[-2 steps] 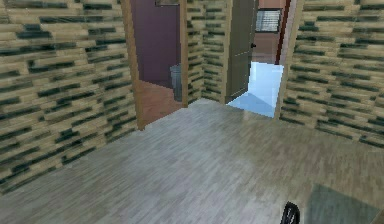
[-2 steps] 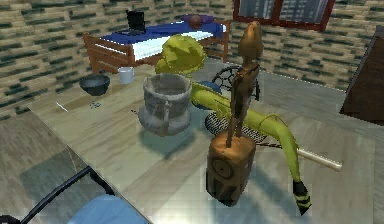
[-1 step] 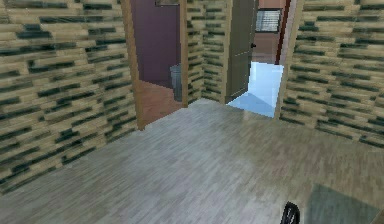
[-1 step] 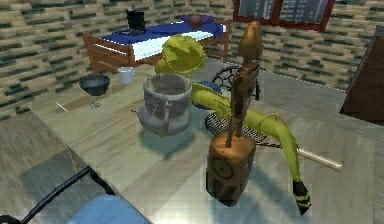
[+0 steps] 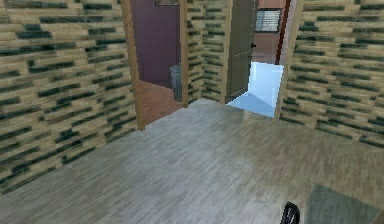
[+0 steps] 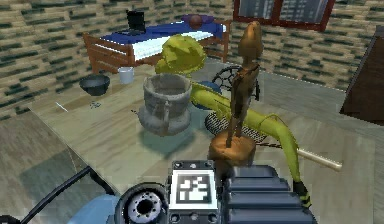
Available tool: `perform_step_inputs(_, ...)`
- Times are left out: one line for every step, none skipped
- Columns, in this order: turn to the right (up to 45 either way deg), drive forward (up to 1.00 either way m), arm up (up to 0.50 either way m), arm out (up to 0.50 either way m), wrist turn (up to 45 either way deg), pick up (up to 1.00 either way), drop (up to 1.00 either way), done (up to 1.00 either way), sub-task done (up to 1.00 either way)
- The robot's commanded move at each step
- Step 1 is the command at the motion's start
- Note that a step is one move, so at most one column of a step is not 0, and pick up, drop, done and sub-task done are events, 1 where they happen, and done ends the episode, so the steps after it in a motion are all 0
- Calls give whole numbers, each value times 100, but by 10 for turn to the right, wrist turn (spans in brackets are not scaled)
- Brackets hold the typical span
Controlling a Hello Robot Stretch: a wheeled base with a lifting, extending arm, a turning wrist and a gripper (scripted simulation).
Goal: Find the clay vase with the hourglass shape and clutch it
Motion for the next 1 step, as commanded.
perform_step_inputs(0, 0, 0, 38, 0, 0, 0, 0, 0)
